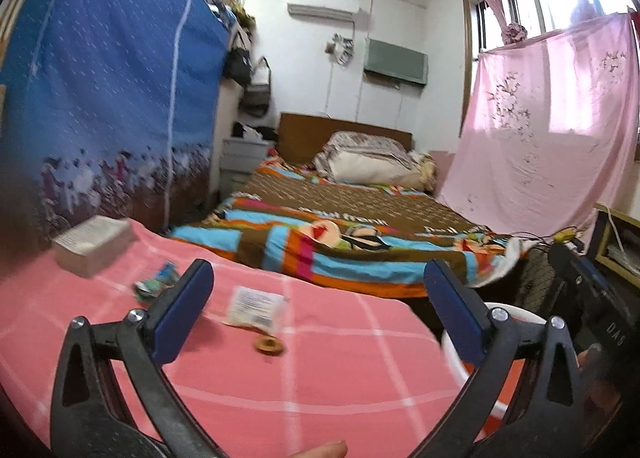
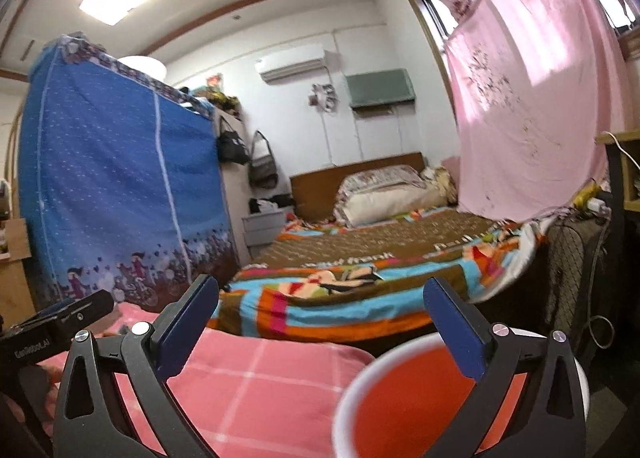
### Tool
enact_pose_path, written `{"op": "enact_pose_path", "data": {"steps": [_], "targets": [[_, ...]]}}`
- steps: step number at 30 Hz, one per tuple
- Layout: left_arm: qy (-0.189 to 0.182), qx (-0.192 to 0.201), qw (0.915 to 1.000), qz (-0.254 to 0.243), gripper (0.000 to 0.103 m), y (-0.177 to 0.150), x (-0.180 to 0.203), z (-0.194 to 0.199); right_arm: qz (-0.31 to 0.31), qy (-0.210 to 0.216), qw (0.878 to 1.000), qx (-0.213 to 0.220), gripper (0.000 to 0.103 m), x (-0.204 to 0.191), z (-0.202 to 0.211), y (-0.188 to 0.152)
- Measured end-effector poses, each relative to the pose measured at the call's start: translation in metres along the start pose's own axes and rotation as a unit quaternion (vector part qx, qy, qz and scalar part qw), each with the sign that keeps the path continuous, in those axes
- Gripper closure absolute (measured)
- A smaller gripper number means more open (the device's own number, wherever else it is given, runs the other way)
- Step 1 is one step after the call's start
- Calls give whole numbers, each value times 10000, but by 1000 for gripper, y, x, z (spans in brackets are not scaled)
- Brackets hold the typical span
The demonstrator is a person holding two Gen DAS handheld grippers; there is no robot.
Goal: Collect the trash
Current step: 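Bring both tools back from the bucket to the bedspread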
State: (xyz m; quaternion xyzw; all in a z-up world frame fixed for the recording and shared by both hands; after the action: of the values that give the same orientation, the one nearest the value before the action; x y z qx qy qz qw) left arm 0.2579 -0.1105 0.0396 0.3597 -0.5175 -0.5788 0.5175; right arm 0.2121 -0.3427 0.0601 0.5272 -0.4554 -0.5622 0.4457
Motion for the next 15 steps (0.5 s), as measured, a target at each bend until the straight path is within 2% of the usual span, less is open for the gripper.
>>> {"op": "enact_pose_path", "data": {"steps": [9,15], "targets": [[479,310,9977,-359,0,5,-48,17,355,493,9974,378,0,-56,-3,2],[592,350,9963,-522,0,1,-76,23,572,780,9941,491,0,-87,-6,-4]]}}
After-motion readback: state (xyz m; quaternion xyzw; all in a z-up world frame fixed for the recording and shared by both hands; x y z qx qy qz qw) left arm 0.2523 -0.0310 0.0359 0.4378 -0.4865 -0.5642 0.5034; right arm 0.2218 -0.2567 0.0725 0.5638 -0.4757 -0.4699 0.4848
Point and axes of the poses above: each gripper's, at about its wrist camera, not at the fingertips, and z roughly against the way its jaws point, x to its right, y to its top, the point moved 9 cm from there along -z, roughly the way its jaws point, and after that the axes turned 1 degree about -z, right-handed, at the moved point
